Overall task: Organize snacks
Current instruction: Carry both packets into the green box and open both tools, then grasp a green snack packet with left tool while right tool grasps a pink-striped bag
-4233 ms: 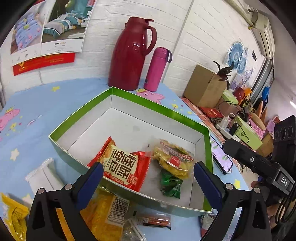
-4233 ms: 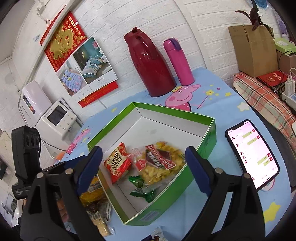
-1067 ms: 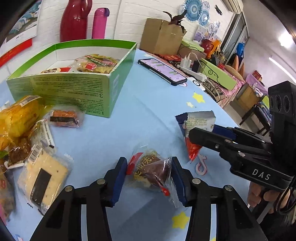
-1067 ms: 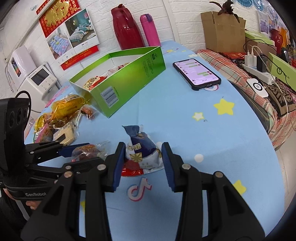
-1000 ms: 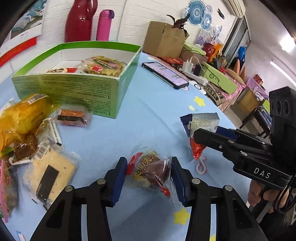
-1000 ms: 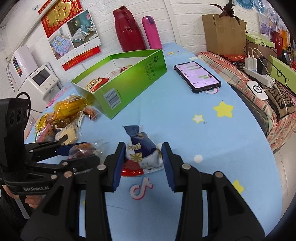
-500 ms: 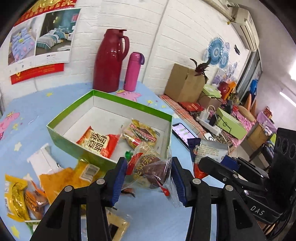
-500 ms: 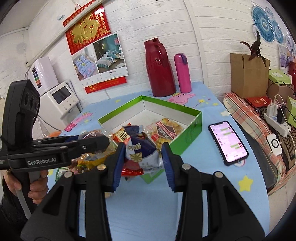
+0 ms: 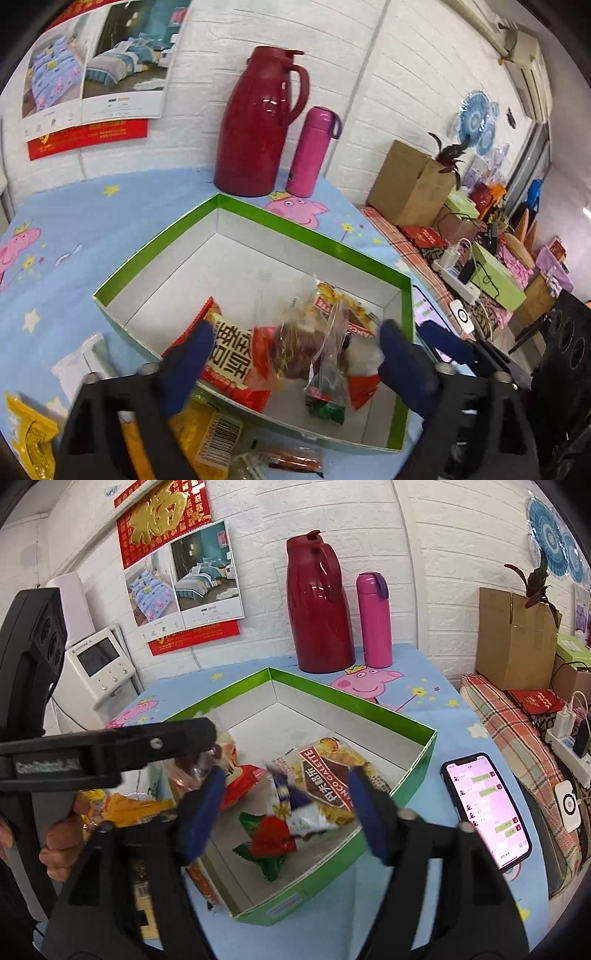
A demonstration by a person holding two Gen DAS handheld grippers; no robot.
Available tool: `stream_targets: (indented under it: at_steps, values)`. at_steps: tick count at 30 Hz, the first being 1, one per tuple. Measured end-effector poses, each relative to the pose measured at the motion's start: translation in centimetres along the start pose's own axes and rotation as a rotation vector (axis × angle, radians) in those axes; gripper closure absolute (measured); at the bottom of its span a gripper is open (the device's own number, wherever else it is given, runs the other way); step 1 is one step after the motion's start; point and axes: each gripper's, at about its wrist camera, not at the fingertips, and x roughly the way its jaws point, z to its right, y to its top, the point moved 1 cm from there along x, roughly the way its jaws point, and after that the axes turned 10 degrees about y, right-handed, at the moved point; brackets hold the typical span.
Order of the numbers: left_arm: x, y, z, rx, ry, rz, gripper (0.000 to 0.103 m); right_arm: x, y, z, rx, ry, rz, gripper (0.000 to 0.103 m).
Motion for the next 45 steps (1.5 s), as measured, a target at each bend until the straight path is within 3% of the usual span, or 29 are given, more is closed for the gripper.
stream_targets:
  at_steps: [1, 7, 17, 20, 23, 26, 31, 39, 43, 45]
  values:
    - [0.0, 0.0, -0.6, -0.025, 0.027, 0.017, 0.0, -0.2, -0.1, 0.1, -0.007, -0.007, 0.014, 0.016]
    - [0.0, -0.9, -2.7, -0.037, 0.076, 0.008, 0.0, -0.7, -0.7, 0.7, 0.028, -0.01, 0.01, 0.013]
    - [-8.5, -2.9, -5.5, -0.053, 0.07, 0.106, 0.0, -6.0, -1.3, -3.7, 0.014, 0.064, 0.071, 0.008]
    - [-11.2, -4.7, -6.7, -0.046, 0.073, 0.125, 0.0, -7.5, -2.1, -5.3, 0.005, 0.098, 0.072, 0.008]
    - [-12.8, -7.4, -8.3, -0.068, 0.056, 0.094, 0.0, -8.3, -3.3, -6.4, 0.012, 0.143, 0.047, 0.008]
    - [-14.0, -10.3, -10.3, -0.099, 0.103, 0.058, 0.0, -8.2, -5.0, -7.4, 0.021, 0.185, -0.003, 0.008]
    - [-15.6, -14.4, -12.9, -0.079, 0.287, 0.089, 0.0, -6.6, -7.5, -9.2, 0.053, 0.253, -0.08, 0.008]
    - [-16.4, -18.6, -18.9, -0.244, 0.26, -0.007, 0.0, -1.4, -9.6, -13.5, 0.107, 0.387, -0.211, 0.009]
    - [-17.0, -19.8, -20.4, -0.237, 0.299, -0.003, 0.0, 2.1, -9.6, -15.9, 0.121, 0.426, -0.272, 0.02]
    - [-17.2, -20.2, -20.9, -0.23, 0.298, -0.005, 0.0, 4.1, -9.7, -16.9, 0.129, 0.432, -0.303, 0.03]
